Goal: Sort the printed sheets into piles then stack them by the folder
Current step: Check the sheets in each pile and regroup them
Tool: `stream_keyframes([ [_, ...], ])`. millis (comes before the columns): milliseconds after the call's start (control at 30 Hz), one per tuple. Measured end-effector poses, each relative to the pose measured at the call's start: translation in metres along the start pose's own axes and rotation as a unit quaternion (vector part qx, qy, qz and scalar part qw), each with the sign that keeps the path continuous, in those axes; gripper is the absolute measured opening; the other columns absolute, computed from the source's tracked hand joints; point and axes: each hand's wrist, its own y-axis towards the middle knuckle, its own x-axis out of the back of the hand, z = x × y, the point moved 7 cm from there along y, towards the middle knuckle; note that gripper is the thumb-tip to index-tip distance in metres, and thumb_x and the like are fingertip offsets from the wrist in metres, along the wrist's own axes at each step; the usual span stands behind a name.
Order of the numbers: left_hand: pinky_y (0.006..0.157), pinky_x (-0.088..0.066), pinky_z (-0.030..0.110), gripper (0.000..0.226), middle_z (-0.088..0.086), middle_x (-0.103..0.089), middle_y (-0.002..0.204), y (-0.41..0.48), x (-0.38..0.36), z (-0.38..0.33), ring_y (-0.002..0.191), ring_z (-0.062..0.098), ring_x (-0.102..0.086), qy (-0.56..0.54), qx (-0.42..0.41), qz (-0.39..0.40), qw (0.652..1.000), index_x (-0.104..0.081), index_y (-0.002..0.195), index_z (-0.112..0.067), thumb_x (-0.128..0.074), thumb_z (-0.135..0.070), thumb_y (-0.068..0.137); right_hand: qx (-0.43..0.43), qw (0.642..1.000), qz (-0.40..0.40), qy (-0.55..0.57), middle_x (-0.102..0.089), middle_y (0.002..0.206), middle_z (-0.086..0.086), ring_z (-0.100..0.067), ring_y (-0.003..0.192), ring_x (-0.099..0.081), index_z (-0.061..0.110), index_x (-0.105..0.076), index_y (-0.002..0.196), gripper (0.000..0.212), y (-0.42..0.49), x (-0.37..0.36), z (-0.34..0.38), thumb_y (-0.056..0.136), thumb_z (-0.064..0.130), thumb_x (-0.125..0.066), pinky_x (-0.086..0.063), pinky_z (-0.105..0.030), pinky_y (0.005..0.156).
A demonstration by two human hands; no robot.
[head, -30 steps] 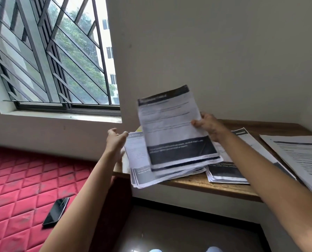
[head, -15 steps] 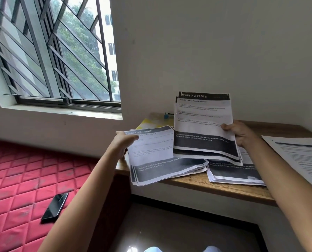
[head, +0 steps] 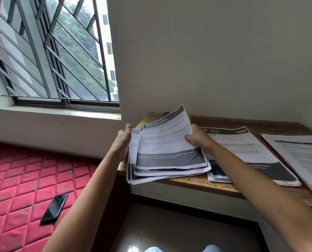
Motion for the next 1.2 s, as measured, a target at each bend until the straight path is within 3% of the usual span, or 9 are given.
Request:
stream_keyframes([
  [100, 0.111, -0.034, 0.042, 0.130, 0.007, -0.049, 0.140, 0.010, 0.004, 0.010, 0.127, 0.020, -0.047, 0.013, 0.003, 0.013, 1.000, -0.041, 0.138, -0.010, -0.044, -0.098, 0.043, 0.015, 0.999, 0.010, -0.047, -0.056, 0.130, -0.014, -0.031, 0.116, -0.054, 0.003, -0.050, 0.128, 0.044, -0.002, -0.012, 0.004, 0.087, 0.016, -0.060, -0.045, -0.032, 0.094],
  [200, 0.110, -0.032, 0.037, 0.104, 0.001, -0.045, 0.141, 0.002, 0.002, 0.008, 0.126, 0.015, -0.046, 0.025, -0.001, 0.018, 1.000, -0.038, 0.137, -0.008, -0.043, -0.085, 0.067, 0.026, 0.996, 0.019, -0.079, -0.054, 0.130, -0.015, -0.031, 0.117, -0.052, 0.004, -0.044, 0.131, 0.045, -0.008, -0.017, 0.010, 0.089, 0.017, -0.058, -0.043, -0.030, 0.091],
  [300, 0.106, -0.041, 0.044, 0.120, 0.008, -0.058, 0.131, -0.006, -0.002, 0.005, 0.116, 0.020, -0.058, 0.033, -0.008, 0.017, 0.999, -0.044, 0.133, -0.010, -0.047, -0.094, 0.048, 0.053, 0.991, 0.032, -0.114, -0.053, 0.133, -0.014, -0.030, 0.119, -0.051, 0.006, -0.046, 0.132, 0.045, -0.012, -0.024, 0.016, 0.090, 0.016, -0.056, -0.042, -0.030, 0.094],
  [433, 0.114, -0.027, 0.037, 0.083, 0.007, -0.043, 0.144, -0.029, -0.013, -0.014, 0.133, 0.020, -0.040, 0.071, -0.040, 0.019, 0.997, -0.026, 0.145, -0.009, -0.046, -0.066, 0.088, 0.067, 0.975, 0.046, -0.205, -0.041, 0.142, -0.012, -0.034, 0.131, -0.034, 0.009, -0.035, 0.141, 0.053, -0.015, -0.031, 0.019, 0.093, 0.023, -0.052, -0.033, -0.039, 0.104],
  [567, 0.119, -0.016, 0.043, 0.116, 0.006, -0.027, 0.156, -0.030, -0.021, -0.025, 0.145, 0.024, -0.020, 0.193, -0.101, 0.052, 0.975, -0.013, 0.152, -0.018, -0.054, -0.081, 0.064, 0.061, 0.969, 0.076, -0.226, -0.027, 0.153, -0.009, -0.033, 0.139, -0.021, 0.011, -0.018, 0.149, 0.062, -0.017, -0.036, 0.013, 0.096, 0.025, -0.046, -0.024, -0.042, 0.111],
  [667, 0.119, -0.017, 0.047, 0.085, 0.011, -0.031, 0.153, -0.025, -0.032, -0.042, 0.146, 0.029, -0.016, 0.293, -0.140, 0.062, 0.944, -0.026, 0.149, -0.018, -0.054, -0.064, 0.085, 0.063, 0.965, 0.073, -0.244, -0.029, 0.150, -0.012, -0.030, 0.137, -0.022, 0.008, -0.024, 0.144, 0.053, -0.019, -0.039, 0.010, 0.098, 0.025, -0.043, -0.024, -0.044, 0.110],
  [900, 0.107, -0.036, 0.032, 0.065, 0.002, -0.048, 0.142, -0.002, -0.083, -0.060, 0.129, 0.018, -0.046, 0.224, -0.169, 0.113, 0.953, -0.040, 0.143, -0.017, -0.049, -0.057, 0.092, 0.123, 0.956, 0.031, -0.265, -0.032, 0.145, -0.014, -0.029, 0.134, -0.024, 0.008, -0.029, 0.139, 0.042, -0.026, -0.044, 0.009, 0.099, 0.016, -0.035, -0.023, -0.042, 0.109],
  [1067, 0.113, -0.034, 0.043, 0.095, 0.006, -0.043, 0.146, 0.015, -0.102, -0.059, 0.132, 0.021, -0.043, 0.180, -0.161, 0.099, 0.965, -0.032, 0.146, -0.026, -0.048, -0.078, 0.068, 0.125, 0.958, 0.021, -0.258, -0.030, 0.148, -0.011, -0.027, 0.137, -0.020, 0.011, -0.027, 0.142, 0.045, -0.023, -0.045, 0.005, 0.098, 0.014, -0.033, -0.019, -0.041, 0.110],
  [1200, 0.108, -0.037, 0.032, 0.064, 0.011, -0.048, 0.138, 0.024, -0.111, -0.060, 0.126, 0.020, -0.047, 0.147, -0.174, 0.102, 0.968, -0.036, 0.144, -0.020, -0.056, -0.050, 0.091, 0.142, 0.952, 0.016, -0.270, -0.027, 0.150, -0.009, -0.027, 0.139, -0.016, 0.013, -0.022, 0.146, 0.049, -0.022, -0.046, 0.005, 0.098, 0.011, -0.034, -0.016, -0.040, 0.112],
])
